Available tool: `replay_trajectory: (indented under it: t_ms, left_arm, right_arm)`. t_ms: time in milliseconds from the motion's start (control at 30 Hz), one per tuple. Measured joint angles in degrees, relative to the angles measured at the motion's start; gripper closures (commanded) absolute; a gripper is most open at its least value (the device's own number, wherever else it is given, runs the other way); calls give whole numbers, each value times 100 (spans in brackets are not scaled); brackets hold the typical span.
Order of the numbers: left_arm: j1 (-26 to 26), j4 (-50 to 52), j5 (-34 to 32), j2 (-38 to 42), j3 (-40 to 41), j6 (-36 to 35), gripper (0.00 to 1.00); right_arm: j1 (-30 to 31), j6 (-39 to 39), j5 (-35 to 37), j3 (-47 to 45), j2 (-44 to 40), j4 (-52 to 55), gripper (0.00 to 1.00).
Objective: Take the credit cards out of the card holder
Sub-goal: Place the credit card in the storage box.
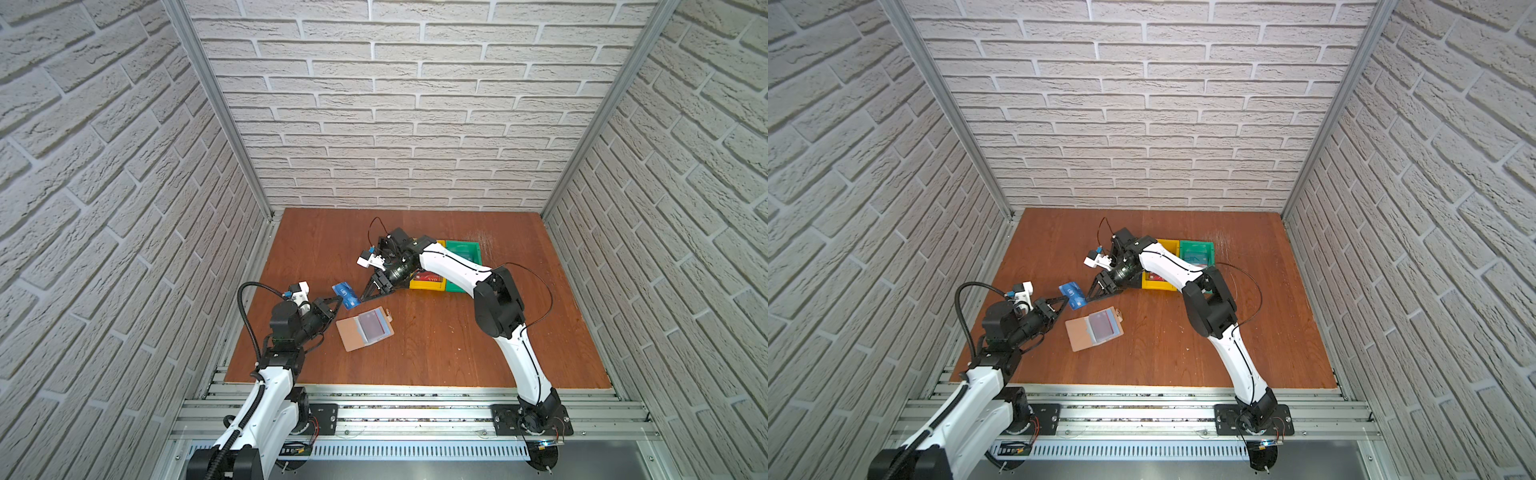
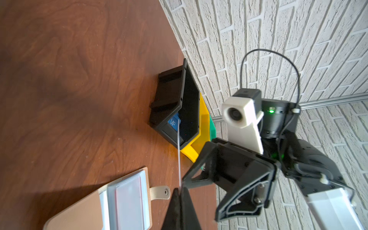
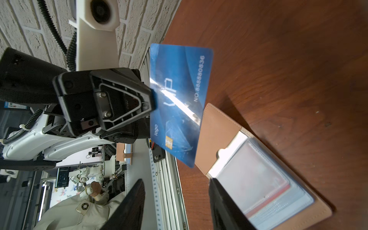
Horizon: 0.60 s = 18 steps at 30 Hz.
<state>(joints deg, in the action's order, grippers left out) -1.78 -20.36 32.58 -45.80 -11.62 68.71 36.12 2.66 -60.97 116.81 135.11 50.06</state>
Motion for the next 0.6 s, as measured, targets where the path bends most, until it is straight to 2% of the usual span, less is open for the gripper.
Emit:
replay_trajectory:
  t_ms: [367,600]
  left_arm:
    - [-389,-879,-35,-621,-11,197,94]
    - [-450,-940,-103,-625,-11,184,94]
  right_arm:
    - [4,299,-516,87,216,-243,46]
    - [4,527,-623,72,216,-584,56]
